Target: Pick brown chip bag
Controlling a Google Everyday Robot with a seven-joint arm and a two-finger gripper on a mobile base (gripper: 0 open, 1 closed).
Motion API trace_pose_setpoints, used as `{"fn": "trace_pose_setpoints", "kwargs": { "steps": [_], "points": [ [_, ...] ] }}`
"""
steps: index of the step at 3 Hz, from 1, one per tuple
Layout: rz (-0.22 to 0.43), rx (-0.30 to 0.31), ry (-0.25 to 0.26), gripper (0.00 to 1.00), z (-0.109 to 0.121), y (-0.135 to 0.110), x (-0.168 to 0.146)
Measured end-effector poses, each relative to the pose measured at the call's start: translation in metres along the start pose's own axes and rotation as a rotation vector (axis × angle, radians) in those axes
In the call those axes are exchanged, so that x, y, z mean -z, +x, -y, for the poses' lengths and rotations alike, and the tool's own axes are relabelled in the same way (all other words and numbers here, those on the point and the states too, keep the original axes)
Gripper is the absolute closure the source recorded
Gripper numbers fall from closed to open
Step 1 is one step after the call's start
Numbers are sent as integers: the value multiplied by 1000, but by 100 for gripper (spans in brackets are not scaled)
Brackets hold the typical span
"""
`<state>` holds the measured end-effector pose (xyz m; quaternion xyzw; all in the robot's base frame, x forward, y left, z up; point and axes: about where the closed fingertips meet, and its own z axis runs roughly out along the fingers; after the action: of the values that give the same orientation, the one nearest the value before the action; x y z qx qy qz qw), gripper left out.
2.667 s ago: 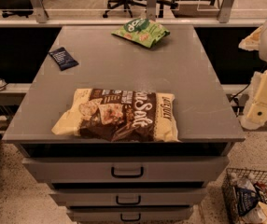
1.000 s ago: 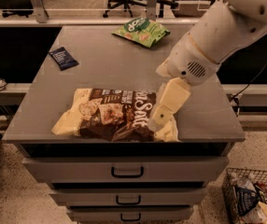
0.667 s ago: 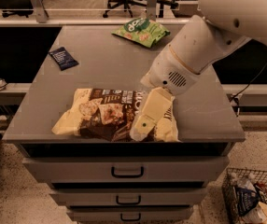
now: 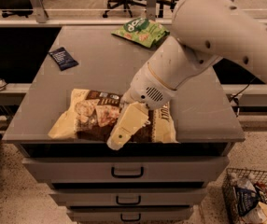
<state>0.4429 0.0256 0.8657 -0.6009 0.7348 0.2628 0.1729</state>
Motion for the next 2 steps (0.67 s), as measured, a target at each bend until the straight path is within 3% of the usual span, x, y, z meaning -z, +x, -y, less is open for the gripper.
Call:
{"fn": "trace_pose_setpoints", "kwargs": {
  "steps": [2],
  "points": [
    [23,-27,-16,64,-3,-5,-11]
  ]
}}
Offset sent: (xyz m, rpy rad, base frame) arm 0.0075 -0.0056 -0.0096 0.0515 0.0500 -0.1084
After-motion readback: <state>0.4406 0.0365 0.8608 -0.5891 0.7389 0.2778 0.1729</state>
